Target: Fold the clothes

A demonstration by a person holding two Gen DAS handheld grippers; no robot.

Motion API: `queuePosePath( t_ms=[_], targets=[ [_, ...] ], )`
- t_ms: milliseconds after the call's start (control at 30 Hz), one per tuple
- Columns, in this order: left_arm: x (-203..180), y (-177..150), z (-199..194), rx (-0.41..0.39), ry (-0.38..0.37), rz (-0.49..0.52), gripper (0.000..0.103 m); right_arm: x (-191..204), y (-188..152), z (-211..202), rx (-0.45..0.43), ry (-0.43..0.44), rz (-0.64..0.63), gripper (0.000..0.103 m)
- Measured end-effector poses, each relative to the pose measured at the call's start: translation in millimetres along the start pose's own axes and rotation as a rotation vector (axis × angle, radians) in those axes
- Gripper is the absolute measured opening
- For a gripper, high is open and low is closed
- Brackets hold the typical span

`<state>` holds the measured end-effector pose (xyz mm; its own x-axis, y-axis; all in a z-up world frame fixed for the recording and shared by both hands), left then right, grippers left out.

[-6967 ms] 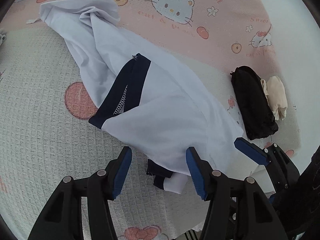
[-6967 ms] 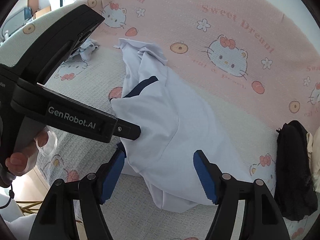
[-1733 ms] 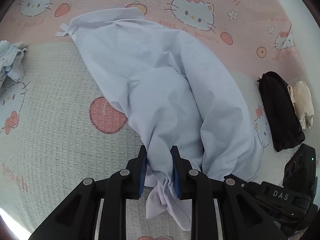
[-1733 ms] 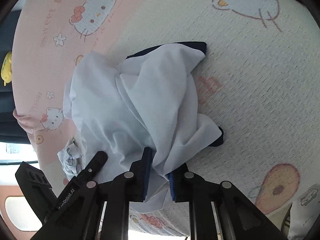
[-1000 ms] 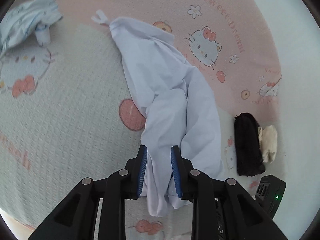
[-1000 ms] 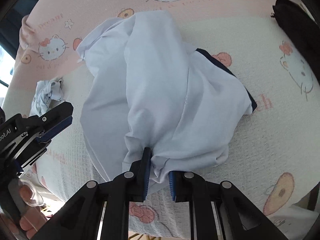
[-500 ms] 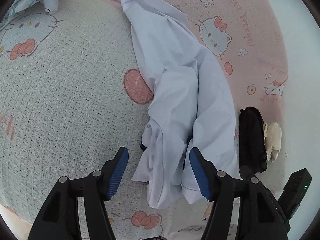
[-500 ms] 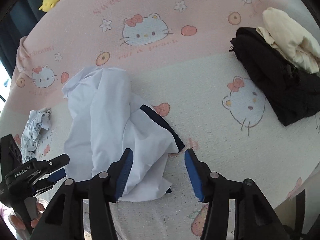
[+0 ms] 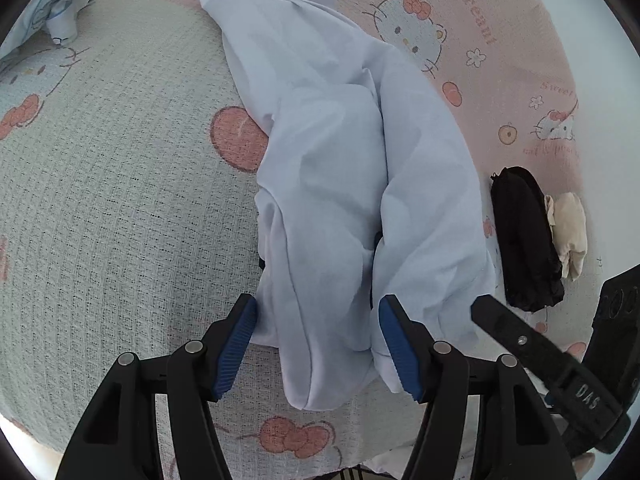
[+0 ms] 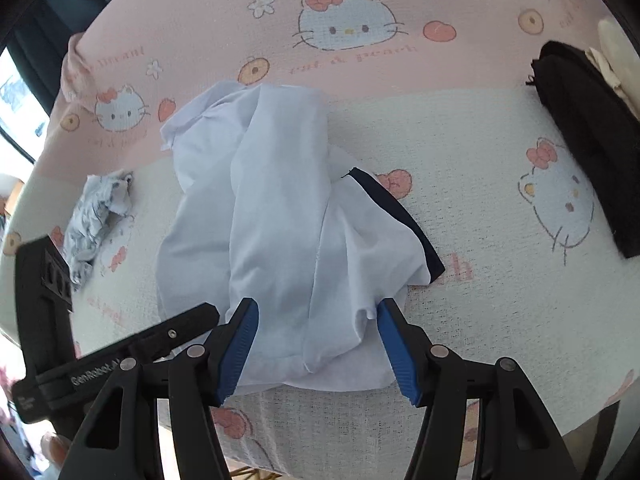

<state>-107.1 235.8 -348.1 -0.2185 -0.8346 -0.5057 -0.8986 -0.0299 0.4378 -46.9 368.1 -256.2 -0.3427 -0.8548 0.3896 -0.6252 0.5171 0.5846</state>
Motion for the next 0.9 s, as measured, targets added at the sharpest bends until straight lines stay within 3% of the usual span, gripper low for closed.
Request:
queuePosePath(
  t_ms=[200,367,500,667,800,867,900],
  targets=[
    [2,5,2,-0.003,0.001,-0.003,0.061,-38,-4,-1,0.037,0.016,0.227,0.061],
    [-6,5,4,-0.029,0.010,0.057,0.061,-41,-6,-4,0.034,0.083,0.303,0.061],
    [-20,9,6,-0.022,0.017,0.100,0.061,-24,-1,1,0.027,0.144,0.289,0.061],
    [-35,21,11,-0.013,0.038,0.143,0.061,-7,6,23,0.036,0.068,0.170,0.061],
    [-40,32,12,-0.053,0.065,0.178,0.060,5,15,30,-0.001,0.055,0.122,0.061],
    [-41,33,14,-0.053,0.082,0.190,0.048,7,16,34,-0.002,0.025,0.083,0.060],
    [-39,32,14,-0.054,0.092,0.199,0.044,6,14,36,0.012,0.008,0.069,0.053]
  ],
)
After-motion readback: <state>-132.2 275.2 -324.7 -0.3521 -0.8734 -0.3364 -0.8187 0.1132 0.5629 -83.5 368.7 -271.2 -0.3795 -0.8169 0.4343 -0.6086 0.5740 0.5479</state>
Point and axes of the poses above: each gripper's, at about its wrist camera, not at the fingertips, and z roughly the way its jaws point, x to its left, y to its top, the point moved 7 cm from there along z, roughly the way its jaws point, and after that the axes turned 15 degrees about -x, right-handed, at the moved point
